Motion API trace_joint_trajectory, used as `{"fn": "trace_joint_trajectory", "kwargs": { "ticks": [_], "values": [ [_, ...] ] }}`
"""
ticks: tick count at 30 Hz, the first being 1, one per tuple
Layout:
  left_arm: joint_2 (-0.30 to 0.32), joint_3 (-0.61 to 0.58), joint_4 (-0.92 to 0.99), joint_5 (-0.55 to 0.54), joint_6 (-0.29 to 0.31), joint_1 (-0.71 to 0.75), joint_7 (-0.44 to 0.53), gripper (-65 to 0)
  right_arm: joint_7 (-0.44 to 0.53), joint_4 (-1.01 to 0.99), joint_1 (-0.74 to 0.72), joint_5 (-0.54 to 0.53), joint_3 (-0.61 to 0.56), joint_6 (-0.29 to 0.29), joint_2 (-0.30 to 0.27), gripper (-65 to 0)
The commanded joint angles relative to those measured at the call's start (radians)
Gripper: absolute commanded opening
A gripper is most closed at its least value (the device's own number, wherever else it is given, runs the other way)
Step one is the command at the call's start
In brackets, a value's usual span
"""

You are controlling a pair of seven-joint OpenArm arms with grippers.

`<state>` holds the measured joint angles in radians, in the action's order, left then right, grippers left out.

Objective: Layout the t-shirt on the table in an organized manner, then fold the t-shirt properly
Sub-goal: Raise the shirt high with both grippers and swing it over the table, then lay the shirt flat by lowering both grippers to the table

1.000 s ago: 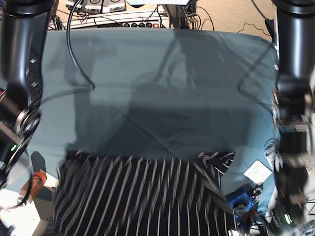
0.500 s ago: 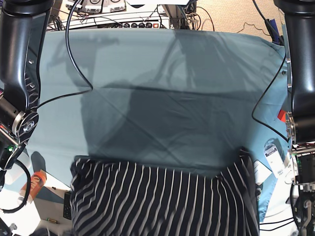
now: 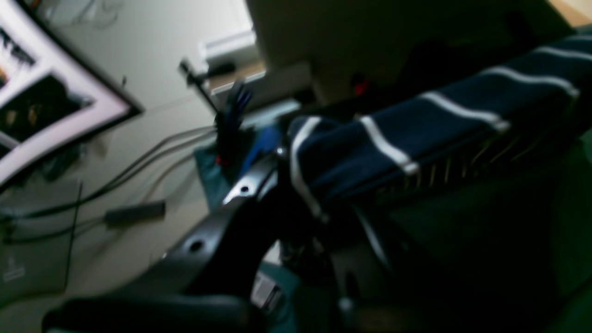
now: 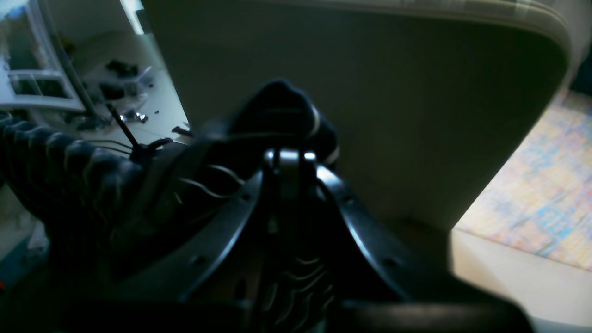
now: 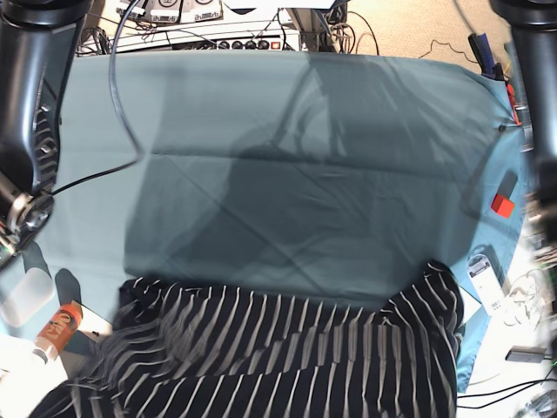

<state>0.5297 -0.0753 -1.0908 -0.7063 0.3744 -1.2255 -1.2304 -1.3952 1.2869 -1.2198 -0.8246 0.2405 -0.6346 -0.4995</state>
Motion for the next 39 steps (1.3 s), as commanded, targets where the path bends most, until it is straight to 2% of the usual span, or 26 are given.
{"fn": "trace_joint_trajectory", "kwargs": {
  "ticks": [1,3,8,12,15,20,25,27,39],
  "values": [
    [0.014,0.006,-0.014,-0.009,0.003,-0.025,0.014,-65.0,0.011,0.026,0.024,0.014,0.010,0.002,-0.023,-65.0],
    [0.031,0.006,-0.014,-0.043,0.006,0.014,0.005,-65.0,0.014,0.061,0.108,-0.007,0.037,0.003,-0.048,-65.0],
    [0.086,0.006,-0.019,-0.114,0.037,0.151,-0.030,-65.0,-0.001,0.141,0.299,-0.058,0.170,0.002,-0.055,-65.0],
    [0.125,0.006,-0.071,-0.124,0.039,0.281,-0.037,-65.0,-0.001,0.200,0.467,-0.062,0.259,0.000,-0.055,-65.0],
    [0.141,0.006,-0.147,-0.124,0.039,0.383,-0.037,-65.0,-0.001,0.225,0.586,-0.126,0.287,-0.010,-0.055,-65.0],
    [0.143,0.006,-0.306,-0.085,0.038,0.578,-0.029,-65.0,-0.001,0.271,0.768,-0.208,0.291,-0.016,-0.054,-65.0],
    [0.144,0.018,-0.446,0.020,0.008,0.774,-0.023,-65.0,-0.001,0.345,0.937,-0.263,0.292,-0.026,-0.055,-65.0],
    [0.143,0.045,-0.497,0.047,-0.017,0.858,-0.006,-65.0,-0.001,0.388,1.017,-0.267,0.292,-0.028,-0.055,-65.0],
    [0.143,0.401,-0.760,0.056,-0.017,1.442,-0.003,-65.0,-0.001,0.599,1.509,-0.271,0.292,-0.032,-0.055,-65.0]
  ]
}}
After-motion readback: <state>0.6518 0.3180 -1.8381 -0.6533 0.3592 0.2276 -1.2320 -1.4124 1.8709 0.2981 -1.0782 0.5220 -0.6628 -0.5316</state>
